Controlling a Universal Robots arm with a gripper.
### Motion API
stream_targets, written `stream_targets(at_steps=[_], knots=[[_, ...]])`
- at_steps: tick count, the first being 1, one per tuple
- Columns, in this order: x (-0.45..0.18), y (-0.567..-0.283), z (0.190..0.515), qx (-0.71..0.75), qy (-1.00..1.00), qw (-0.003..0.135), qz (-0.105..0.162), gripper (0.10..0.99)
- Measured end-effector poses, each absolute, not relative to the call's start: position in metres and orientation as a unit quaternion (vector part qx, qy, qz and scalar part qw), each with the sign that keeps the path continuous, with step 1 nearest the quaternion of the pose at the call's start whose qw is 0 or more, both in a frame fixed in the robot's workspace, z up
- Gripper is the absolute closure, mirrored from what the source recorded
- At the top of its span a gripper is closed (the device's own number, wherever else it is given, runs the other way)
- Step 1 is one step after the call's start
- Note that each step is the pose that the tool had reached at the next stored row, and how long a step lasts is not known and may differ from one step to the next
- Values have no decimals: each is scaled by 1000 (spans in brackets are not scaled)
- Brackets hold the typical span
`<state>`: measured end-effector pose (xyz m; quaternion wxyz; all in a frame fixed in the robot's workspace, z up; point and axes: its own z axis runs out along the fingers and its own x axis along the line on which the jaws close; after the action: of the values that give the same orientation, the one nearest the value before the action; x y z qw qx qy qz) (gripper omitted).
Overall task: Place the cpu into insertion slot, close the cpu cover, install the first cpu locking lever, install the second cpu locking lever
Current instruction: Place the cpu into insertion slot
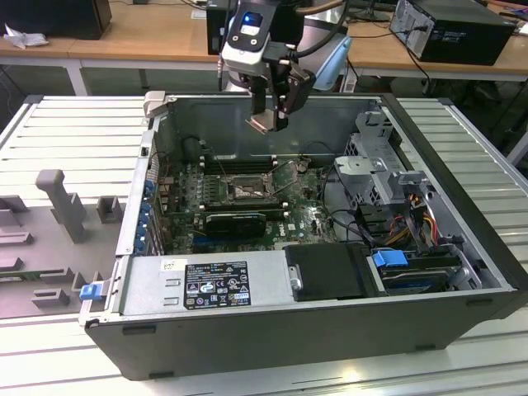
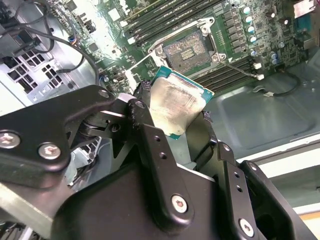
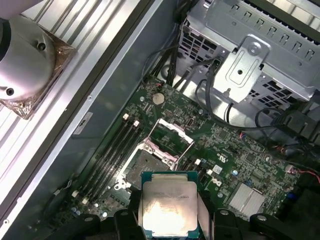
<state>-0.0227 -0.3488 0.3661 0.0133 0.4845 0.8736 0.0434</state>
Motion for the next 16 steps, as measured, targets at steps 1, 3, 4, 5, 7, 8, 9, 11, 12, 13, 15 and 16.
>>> stream_targets(at_steps=[1,3,4,5,7,8,9,11,12,13,15,16], knots=[[-23,-349,366,487,872,13,43,561],[-23,-349,366,494,868,14,43,561],[-23,-349,366,496,867,14,43,561],[-23,-349,366,500,865,14,43,561],[-23,-349,366,509,860,15,43,561],[-23,-349,366,512,858,15,43,561],[-23,-349,366,514,856,15,43,561],[-23,-349,366,521,852,15,43,561],[-23,-349,366,525,850,15,42,561],[-23,-349,366,534,845,16,42,561],[-23,-349,365,556,830,17,42,561],[-23,-349,365,561,826,17,42,561]])
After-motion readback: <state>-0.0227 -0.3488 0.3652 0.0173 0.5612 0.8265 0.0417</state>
